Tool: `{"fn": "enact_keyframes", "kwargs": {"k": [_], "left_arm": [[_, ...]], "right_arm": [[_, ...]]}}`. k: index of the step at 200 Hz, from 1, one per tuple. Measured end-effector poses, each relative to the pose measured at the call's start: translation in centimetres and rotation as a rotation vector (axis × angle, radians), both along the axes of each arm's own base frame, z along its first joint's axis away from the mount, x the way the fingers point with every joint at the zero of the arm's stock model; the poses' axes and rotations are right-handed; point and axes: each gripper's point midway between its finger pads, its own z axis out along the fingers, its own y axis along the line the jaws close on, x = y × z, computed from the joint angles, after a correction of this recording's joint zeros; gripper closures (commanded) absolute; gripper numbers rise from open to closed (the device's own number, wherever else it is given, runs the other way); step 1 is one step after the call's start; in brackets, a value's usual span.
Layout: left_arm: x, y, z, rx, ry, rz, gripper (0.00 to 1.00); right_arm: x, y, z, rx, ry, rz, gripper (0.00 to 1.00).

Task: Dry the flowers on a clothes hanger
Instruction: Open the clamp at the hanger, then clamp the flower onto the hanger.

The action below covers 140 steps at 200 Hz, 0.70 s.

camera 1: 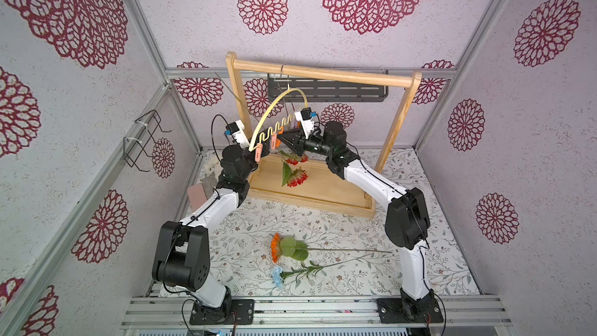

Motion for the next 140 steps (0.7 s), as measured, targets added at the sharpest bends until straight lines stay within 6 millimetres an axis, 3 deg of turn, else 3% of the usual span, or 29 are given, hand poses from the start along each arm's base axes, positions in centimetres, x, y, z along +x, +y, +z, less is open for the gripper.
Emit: {"fn": "enact_keyframes", "kwargs": {"k": [91, 116, 140], "left_arm": [[-0.6, -0.3, 1.0, -0.025, -0.010, -0.026, 1.00], [-0.6, -0.3, 1.1, -0.029, -0.009, -0.028, 1.00], [-0.6, -0.3, 1.0, -0.030, -0.008, -0.028, 1.00]], "right_arm": [[-0.7, 0.1, 0.2, 0.008, -0.009, 0.040, 0.88], [-0.8, 0.1, 0.2, 0.009, -0.012, 0.040, 0.83], [-0.8, 0.0, 0.3, 0.012, -0.008, 0.040, 0.71]]}}
